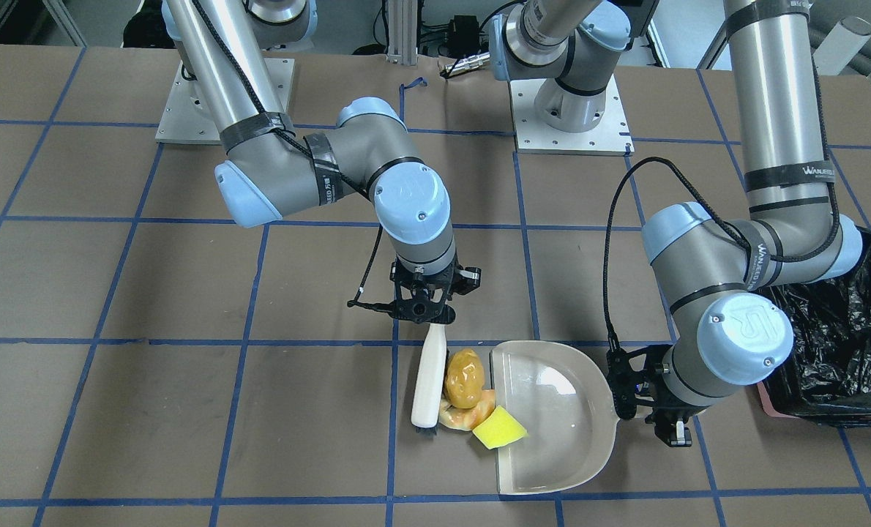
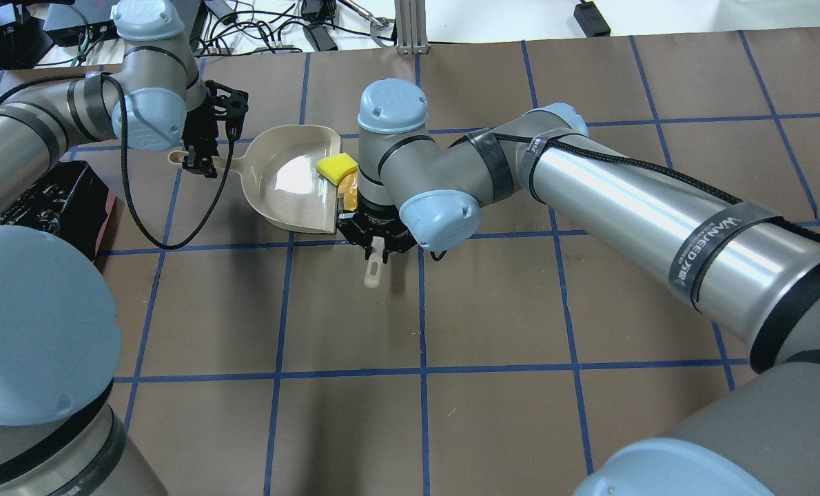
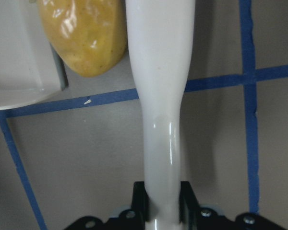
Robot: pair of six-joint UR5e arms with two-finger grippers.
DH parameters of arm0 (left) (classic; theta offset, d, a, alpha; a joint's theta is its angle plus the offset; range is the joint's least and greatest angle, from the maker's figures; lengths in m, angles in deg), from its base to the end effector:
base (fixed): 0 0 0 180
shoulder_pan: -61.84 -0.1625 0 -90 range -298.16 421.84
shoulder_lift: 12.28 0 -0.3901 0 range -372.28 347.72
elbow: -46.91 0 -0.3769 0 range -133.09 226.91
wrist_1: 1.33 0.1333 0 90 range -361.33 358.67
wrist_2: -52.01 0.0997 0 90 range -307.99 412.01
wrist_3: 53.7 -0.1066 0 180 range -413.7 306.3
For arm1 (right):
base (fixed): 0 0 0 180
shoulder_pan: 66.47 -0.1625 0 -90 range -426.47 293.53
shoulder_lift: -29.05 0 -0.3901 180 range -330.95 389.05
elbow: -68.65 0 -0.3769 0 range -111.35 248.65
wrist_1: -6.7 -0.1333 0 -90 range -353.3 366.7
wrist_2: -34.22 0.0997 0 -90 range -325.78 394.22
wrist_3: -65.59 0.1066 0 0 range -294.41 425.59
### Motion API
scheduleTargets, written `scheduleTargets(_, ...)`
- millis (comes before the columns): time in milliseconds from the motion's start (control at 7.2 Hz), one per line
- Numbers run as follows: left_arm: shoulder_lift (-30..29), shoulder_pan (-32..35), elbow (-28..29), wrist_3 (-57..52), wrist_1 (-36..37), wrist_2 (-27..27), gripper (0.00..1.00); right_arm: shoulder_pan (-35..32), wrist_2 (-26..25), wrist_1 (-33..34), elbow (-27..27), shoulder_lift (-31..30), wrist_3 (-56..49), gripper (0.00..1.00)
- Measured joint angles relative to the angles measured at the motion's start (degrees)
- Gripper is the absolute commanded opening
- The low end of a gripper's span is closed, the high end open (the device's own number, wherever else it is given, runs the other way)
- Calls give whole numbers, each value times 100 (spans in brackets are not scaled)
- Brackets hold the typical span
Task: Sweep and dump trash into bin
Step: 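Push the debris into the dustpan with the right-held brush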
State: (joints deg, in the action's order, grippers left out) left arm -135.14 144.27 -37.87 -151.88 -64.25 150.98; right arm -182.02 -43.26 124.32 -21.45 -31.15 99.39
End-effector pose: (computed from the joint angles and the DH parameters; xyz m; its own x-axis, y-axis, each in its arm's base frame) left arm -0.0308 -0.6540 0.2091 0.0090 0.9995 0.0319 0.9881 -0.0137 0.1529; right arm 0.4068 -0.4884 0.2052 -0.9747 0.1581 -0.1579 0.1339 0.9790 0.1536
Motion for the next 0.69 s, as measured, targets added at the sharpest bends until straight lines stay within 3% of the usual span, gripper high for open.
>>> scheduleTargets(694, 9, -12, 0, -30, -9, 4, 0, -574, 103, 15, 976, 592, 171, 0)
